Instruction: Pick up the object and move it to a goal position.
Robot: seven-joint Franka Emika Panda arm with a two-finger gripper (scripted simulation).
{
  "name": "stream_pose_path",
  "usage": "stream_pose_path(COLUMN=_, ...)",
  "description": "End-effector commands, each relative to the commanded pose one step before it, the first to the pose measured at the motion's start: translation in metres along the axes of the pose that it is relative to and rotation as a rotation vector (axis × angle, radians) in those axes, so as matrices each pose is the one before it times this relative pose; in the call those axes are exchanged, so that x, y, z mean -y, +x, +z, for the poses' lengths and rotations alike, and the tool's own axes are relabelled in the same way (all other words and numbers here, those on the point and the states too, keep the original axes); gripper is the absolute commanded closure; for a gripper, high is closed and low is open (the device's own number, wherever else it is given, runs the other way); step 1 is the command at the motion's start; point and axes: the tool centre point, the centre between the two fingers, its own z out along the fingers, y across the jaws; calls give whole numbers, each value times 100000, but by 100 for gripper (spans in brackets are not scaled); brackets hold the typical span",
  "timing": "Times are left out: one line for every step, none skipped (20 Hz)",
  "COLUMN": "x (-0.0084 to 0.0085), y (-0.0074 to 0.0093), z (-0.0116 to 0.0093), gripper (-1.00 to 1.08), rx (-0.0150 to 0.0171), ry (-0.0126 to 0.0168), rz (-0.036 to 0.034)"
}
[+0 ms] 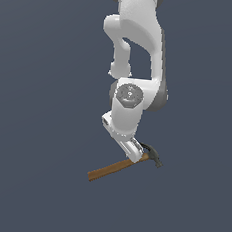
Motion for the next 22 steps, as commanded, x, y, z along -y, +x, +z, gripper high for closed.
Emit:
stream_pose_path(x=569, y=-19, z=530, gripper=-92, rx=19, ry=90, rz=6537)
stream_pose_path(x=221, y=-28, z=212, gripper=-92, rx=6, ry=31, rz=2541)
stream_pose_path(x=219, y=-36, z=213, gripper=-92, rx=4, ry=30, rz=2537)
stream_pose_path(x=217, y=-44, z=214, gripper=-92, rx=1, ry=29, rz=2533)
stream_pose_path(x=215, y=-52, z=215, gripper=-92, rx=-1, ry=29, rz=2529)
stream_pose_path(x=212, y=-59, z=215, gripper=-92, rx=-3, ry=29, rz=2522)
stream_pose_path(x=206, y=-66, z=212, gripper=-92, rx=-5, ry=28, rz=2476)
stream_pose_path(x=194, y=-69, z=203, gripper=-92, rx=-7, ry=27, rz=2357)
stream_pose_path(x=181, y=-72, z=193, gripper=-92, rx=-8, ry=26, rz=2226)
stream_pose_path(x=168, y=-73, z=183, gripper=-92, rx=-9, ry=24, rz=2097)
stream_pose_path(x=156, y=-74, z=172, gripper=-92, rx=-10, ry=23, rz=1966)
stream_pose_path(x=144, y=-73, z=161, gripper=-92, rx=-10, ry=22, rz=1837)
stream_pose_path(x=132, y=-72, z=150, gripper=-92, rx=-10, ry=21, rz=1708)
stream_pose_path(x=120, y=-69, z=140, gripper=-92, rx=-10, ry=20, rz=1581)
stream_pose_path(x=109, y=-66, z=129, gripper=-92, rx=-10, ry=18, rz=1452)
stream_pose_path(x=98, y=-63, z=118, gripper=-92, rx=-10, ry=17, rz=1325)
stream_pose_path(x=88, y=-59, z=107, gripper=-92, rx=-9, ry=16, rz=1197)
stream_pose_path(x=77, y=-53, z=96, gripper=-92, rx=-9, ry=14, rz=1071)
stream_pose_path(x=68, y=-48, z=84, gripper=-92, rx=-8, ry=13, rz=944)
stream_pose_path(x=58, y=-43, z=73, gripper=-92, rx=-7, ry=11, rz=817)
stream_pose_path(x=49, y=-36, z=62, gripper=-92, rx=-6, ry=10, rz=692)
stream_pose_path(x=40, y=-31, z=51, gripper=-92, rx=-5, ry=8, rz=565)
